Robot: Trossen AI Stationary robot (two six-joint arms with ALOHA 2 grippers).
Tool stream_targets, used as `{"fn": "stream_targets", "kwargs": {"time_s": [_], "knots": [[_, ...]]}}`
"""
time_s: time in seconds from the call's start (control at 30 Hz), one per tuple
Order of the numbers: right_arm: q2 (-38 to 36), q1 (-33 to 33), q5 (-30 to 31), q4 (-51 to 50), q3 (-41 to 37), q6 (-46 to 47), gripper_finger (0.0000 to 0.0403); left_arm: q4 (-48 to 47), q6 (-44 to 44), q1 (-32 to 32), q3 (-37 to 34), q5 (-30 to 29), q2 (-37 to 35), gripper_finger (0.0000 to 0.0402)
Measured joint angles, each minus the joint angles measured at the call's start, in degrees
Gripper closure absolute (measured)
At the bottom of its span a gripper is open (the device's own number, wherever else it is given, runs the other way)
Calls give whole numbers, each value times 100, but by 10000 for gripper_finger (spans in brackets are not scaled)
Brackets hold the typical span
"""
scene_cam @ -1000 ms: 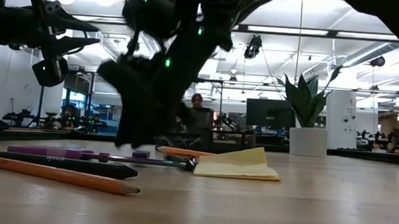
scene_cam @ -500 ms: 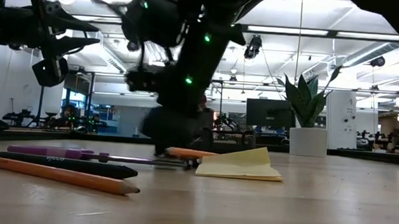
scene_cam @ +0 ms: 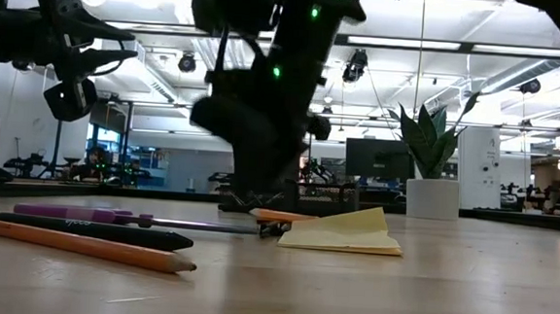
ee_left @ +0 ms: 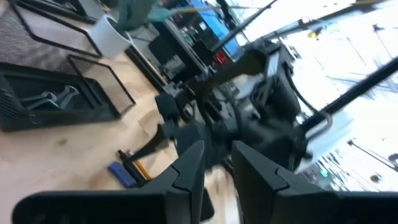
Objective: Pick and place office supplies into organizer
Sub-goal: Put the blue eraser into the desk organizer
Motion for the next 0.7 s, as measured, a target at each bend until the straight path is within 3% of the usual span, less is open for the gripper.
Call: {"fn": "stream_targets", "kwargs": {"time_s": [0.07,0.23,0.3,0.43,0.53,0.7], "knots": [[-132,-10,103,61,0,169,245,-2,1,2,0,147,2,336],[-661,98,1438,-71,4,819,241,0,1,2,0,228,2,336],[-864,97,1474,-213,10,922,241,-2,0,3,0,233,4,336],[-977,10,865,-626,-128,549,241,-25,-1,4,0,370,7,336],[-964,52,716,-816,-376,-423,243,-270,-5,4,0,387,7,336],[-952,127,707,-407,-843,-3448,243,-521,-12,4,0,390,7,336]]}}
